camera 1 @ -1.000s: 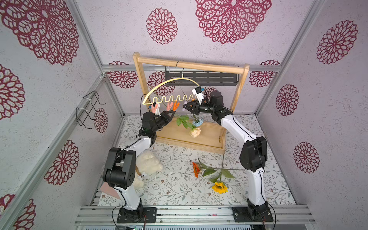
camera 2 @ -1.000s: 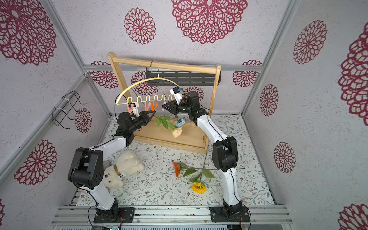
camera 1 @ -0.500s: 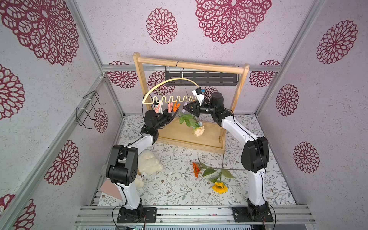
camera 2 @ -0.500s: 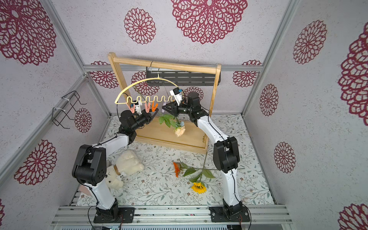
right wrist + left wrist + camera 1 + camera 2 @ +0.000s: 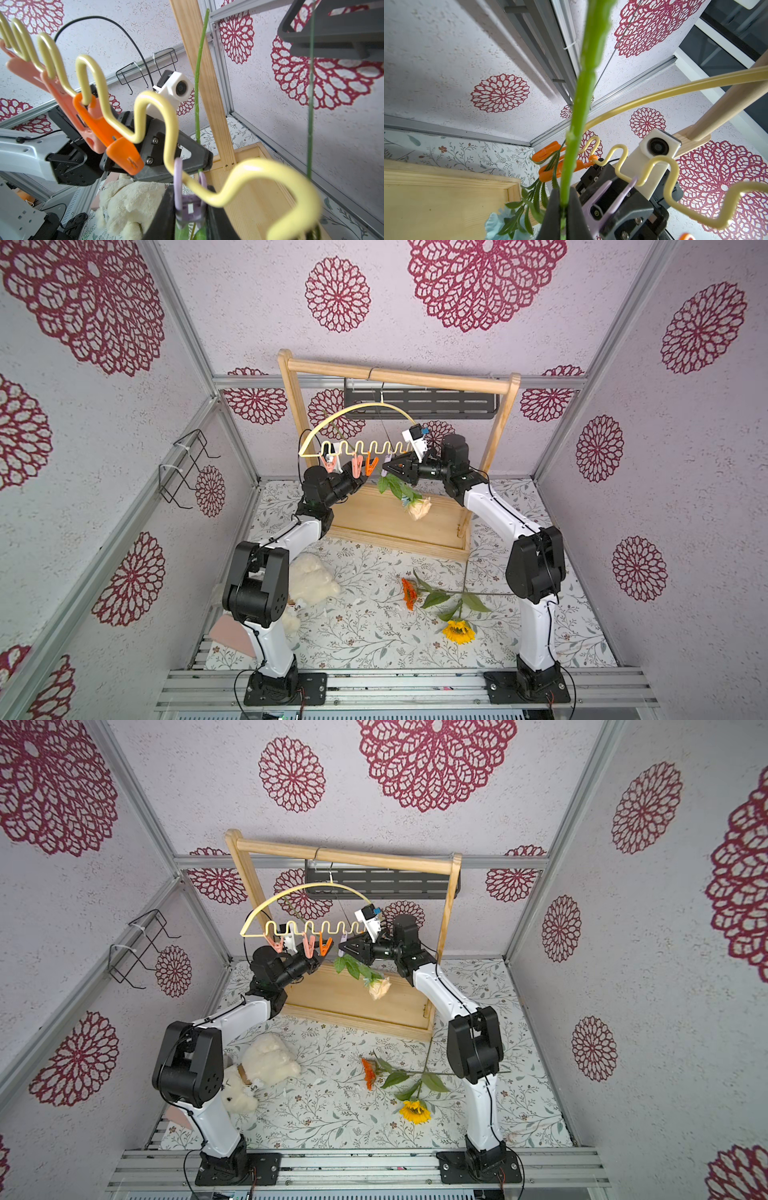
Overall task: Dry the flowers on a clothes hanger
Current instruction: Clamp the flower onto the hanger.
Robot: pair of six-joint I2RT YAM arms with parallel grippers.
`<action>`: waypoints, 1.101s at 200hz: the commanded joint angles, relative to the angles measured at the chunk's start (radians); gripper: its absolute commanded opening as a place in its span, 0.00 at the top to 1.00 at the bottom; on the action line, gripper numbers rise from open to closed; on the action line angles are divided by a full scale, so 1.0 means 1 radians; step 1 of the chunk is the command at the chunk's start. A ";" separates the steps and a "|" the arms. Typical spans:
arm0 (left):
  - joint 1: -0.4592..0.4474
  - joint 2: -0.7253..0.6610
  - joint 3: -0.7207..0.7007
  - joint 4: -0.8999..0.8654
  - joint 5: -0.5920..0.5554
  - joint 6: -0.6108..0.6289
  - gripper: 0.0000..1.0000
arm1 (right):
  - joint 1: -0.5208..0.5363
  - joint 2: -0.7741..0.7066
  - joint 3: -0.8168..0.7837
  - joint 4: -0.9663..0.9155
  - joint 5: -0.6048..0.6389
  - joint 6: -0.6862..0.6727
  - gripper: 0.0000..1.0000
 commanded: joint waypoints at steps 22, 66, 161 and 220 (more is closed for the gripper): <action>-0.016 -0.018 0.007 0.025 0.024 0.006 1.00 | -0.004 -0.080 -0.010 0.046 0.010 -0.034 0.94; -0.018 -0.019 -0.004 0.035 0.027 -0.001 1.00 | -0.003 -0.118 -0.081 0.149 0.023 -0.034 0.96; -0.029 -0.046 -0.025 -0.004 0.020 0.039 1.00 | -0.002 -0.126 -0.105 0.185 0.036 -0.023 0.96; -0.029 -0.065 -0.041 0.023 0.021 0.031 1.00 | -0.001 -0.125 -0.121 0.180 0.036 -0.033 0.96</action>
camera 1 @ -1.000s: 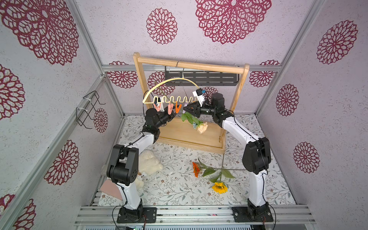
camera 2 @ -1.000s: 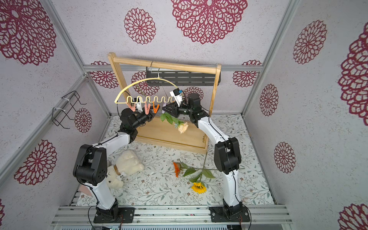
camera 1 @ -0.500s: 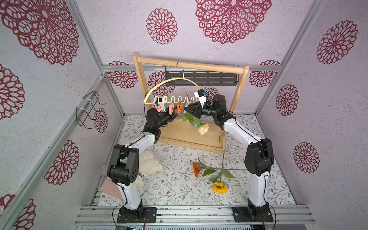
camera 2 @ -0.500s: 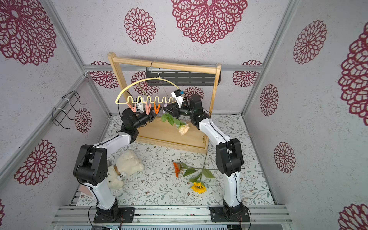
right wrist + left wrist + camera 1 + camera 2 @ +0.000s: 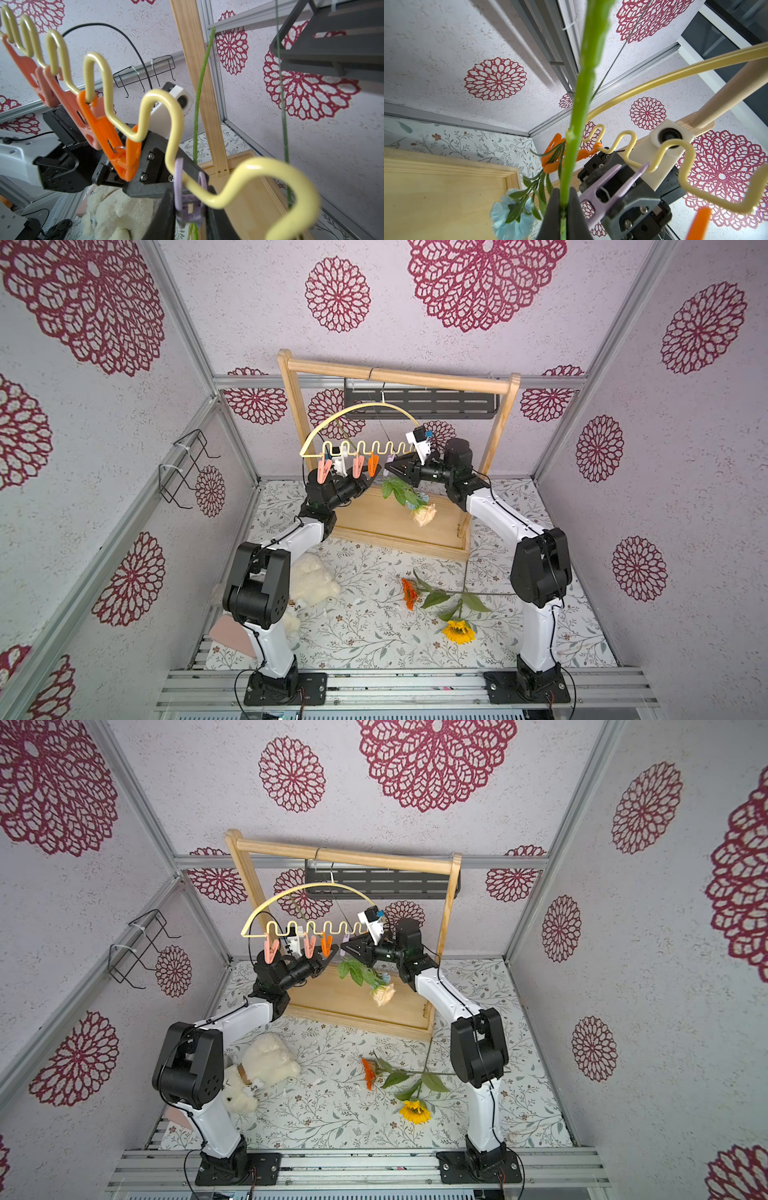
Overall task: Dry the flowers on a clothes hanger
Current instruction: Clamp the flower onto the hanger.
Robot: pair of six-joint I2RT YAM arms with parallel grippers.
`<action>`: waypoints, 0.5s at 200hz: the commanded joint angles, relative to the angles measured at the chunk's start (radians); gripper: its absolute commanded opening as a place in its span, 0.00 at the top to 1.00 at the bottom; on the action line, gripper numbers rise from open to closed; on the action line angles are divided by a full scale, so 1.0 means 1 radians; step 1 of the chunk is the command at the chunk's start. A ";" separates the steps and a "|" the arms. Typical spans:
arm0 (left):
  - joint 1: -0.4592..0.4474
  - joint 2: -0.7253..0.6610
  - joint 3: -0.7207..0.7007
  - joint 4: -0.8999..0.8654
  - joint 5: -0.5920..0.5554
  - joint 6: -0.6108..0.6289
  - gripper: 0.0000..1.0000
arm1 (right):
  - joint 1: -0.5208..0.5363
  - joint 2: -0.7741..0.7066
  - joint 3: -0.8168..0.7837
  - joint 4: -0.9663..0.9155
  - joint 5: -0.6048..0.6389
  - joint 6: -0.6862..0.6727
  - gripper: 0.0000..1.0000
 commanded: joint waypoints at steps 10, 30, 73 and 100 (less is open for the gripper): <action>-0.006 -0.063 -0.016 0.033 0.005 0.016 1.00 | -0.002 -0.075 -0.014 0.050 -0.004 -0.025 0.96; -0.006 -0.071 -0.016 0.024 0.005 0.024 1.00 | -0.002 -0.079 -0.028 0.048 -0.004 -0.033 0.96; -0.005 -0.072 -0.012 0.028 0.002 0.022 1.00 | -0.002 -0.091 -0.058 0.047 -0.010 -0.044 0.96; -0.005 -0.063 -0.003 0.037 0.005 0.014 1.00 | -0.002 -0.092 -0.060 0.046 -0.017 -0.045 0.97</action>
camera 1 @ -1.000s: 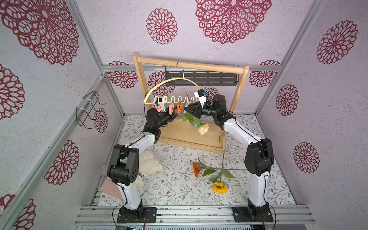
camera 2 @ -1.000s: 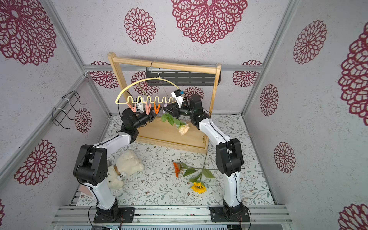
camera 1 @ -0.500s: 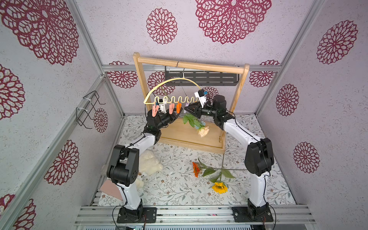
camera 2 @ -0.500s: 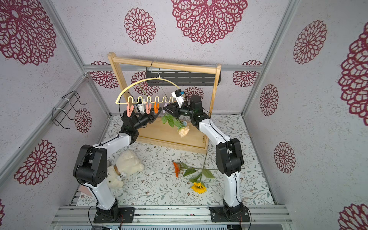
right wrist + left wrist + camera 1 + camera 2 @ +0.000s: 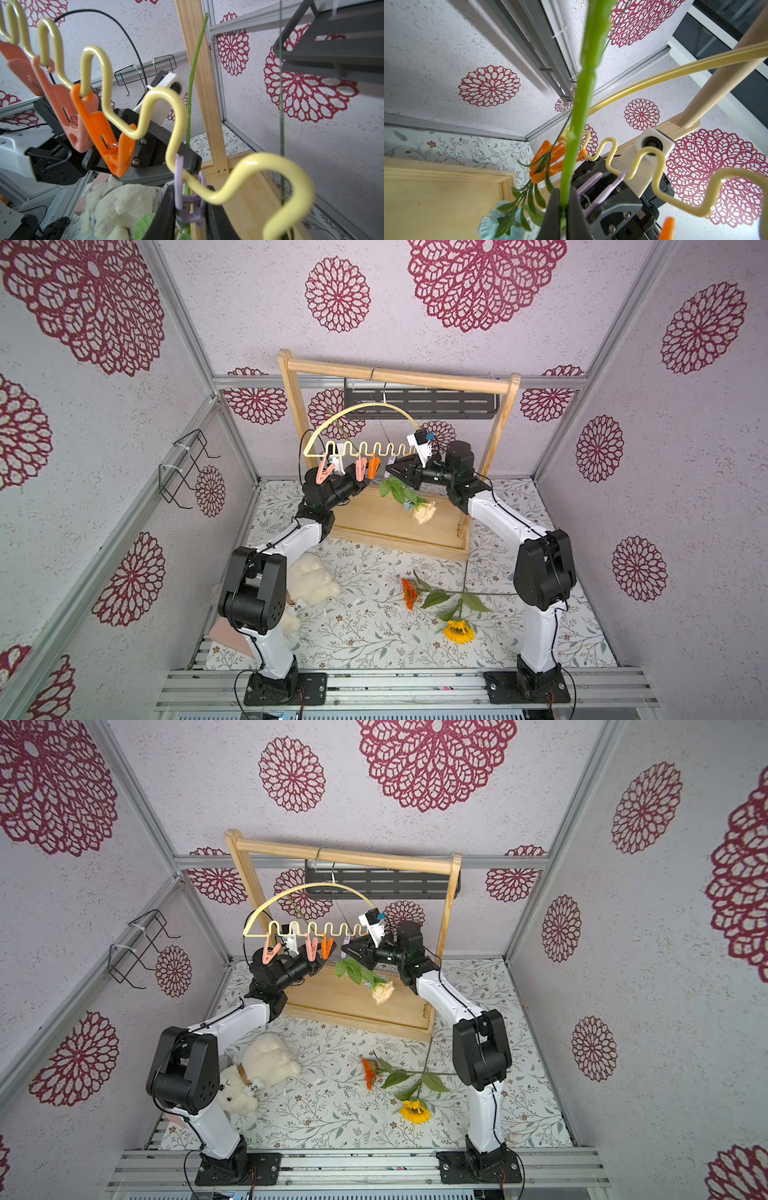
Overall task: Dry the flowers on a clothes hanger
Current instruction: Clamp the flower onto the hanger.
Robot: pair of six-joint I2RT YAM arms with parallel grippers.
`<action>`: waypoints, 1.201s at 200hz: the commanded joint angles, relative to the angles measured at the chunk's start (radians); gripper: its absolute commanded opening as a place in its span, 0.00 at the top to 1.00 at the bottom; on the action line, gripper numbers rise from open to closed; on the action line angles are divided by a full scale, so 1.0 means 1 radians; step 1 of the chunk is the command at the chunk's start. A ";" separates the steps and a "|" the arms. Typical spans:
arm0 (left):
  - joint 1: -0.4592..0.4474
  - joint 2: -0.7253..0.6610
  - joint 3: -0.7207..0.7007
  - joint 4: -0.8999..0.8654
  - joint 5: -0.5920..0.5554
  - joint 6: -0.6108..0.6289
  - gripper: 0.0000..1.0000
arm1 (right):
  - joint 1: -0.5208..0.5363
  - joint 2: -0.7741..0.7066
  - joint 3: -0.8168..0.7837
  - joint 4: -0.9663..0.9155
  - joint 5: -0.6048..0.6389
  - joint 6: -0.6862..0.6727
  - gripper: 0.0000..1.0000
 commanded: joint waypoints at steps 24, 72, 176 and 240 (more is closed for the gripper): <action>-0.005 -0.015 0.010 0.038 0.009 0.009 1.00 | -0.001 -0.061 -0.004 0.017 -0.019 -0.028 0.97; -0.005 -0.005 0.010 0.037 0.016 0.005 1.00 | -0.001 -0.063 0.001 0.030 -0.009 -0.018 0.78; -0.001 0.010 0.022 0.046 0.024 -0.003 1.00 | -0.002 -0.075 -0.005 0.028 -0.015 -0.024 0.54; 0.007 0.015 0.021 0.069 0.030 -0.021 0.91 | -0.003 -0.081 -0.009 0.023 0.000 -0.023 0.48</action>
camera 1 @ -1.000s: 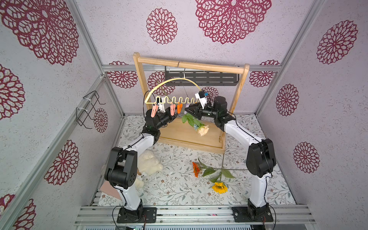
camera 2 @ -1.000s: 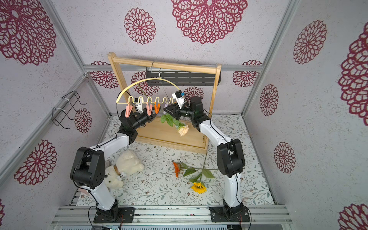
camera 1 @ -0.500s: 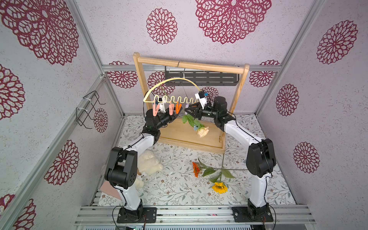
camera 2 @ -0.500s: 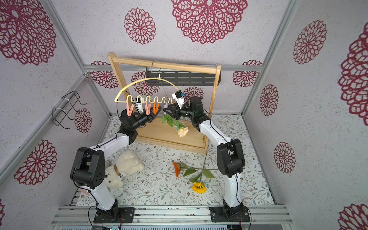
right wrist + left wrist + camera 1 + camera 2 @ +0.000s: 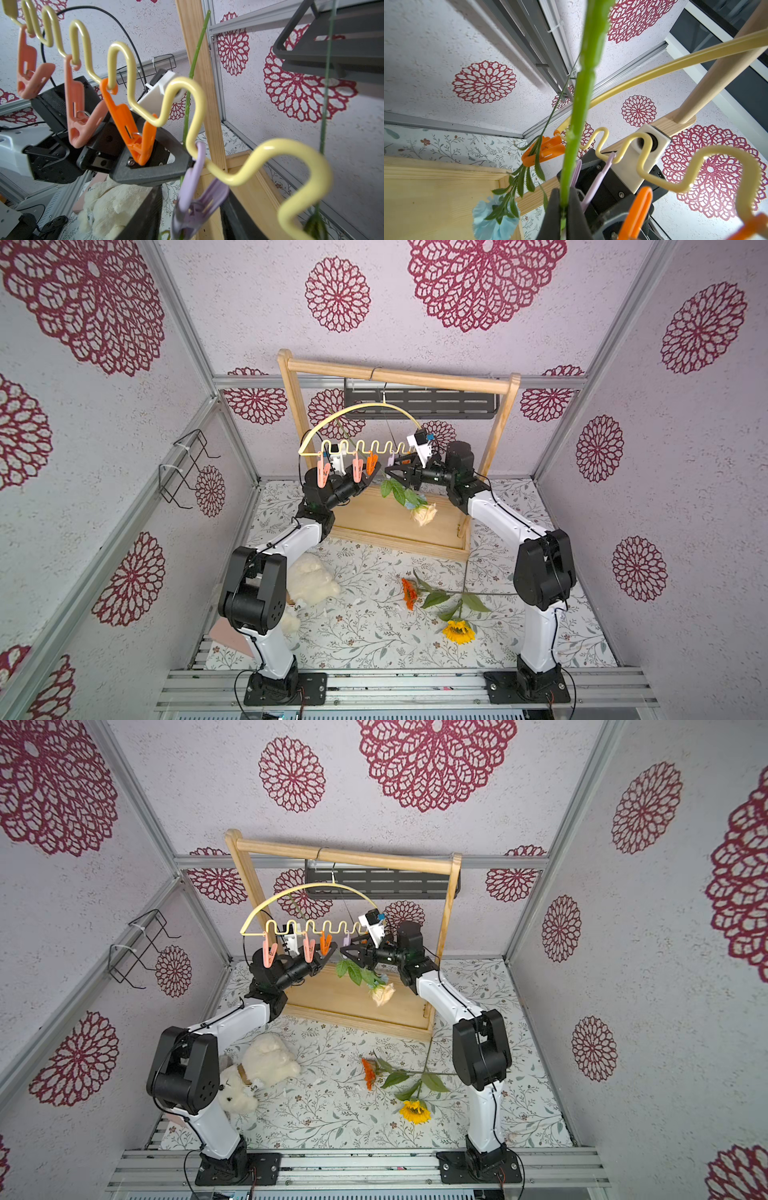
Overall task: Dry the flowers on a clothes hanger
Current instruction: Clamp the flower onto the hanger, then pick up the flower at the center of the board.
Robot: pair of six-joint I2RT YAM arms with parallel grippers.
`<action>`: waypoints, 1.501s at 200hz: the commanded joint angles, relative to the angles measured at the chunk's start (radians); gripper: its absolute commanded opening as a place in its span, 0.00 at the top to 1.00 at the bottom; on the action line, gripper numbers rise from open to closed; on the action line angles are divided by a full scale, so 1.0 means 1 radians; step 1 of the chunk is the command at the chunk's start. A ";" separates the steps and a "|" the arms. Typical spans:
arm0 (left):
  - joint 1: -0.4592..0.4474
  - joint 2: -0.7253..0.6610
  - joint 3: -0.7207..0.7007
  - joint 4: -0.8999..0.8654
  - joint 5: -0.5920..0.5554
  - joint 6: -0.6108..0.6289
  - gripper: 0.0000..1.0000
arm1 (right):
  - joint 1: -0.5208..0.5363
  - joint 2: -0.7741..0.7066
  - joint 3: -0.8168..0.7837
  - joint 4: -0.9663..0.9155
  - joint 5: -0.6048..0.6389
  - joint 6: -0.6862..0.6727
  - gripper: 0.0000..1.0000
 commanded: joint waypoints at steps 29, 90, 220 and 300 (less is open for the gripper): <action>0.011 0.018 0.018 0.079 0.012 -0.022 0.79 | -0.002 -0.093 -0.014 0.018 0.054 -0.021 0.43; 0.021 0.026 0.010 0.089 0.017 -0.028 0.70 | -0.002 -0.116 -0.031 -0.008 0.153 -0.035 0.39; 0.089 0.005 -0.062 0.086 0.007 0.000 0.58 | -0.004 -0.254 -0.175 -0.035 0.228 -0.100 0.39; 0.144 -0.121 -0.190 0.014 0.053 0.046 0.57 | -0.003 -0.508 -0.460 -0.239 0.365 -0.334 0.40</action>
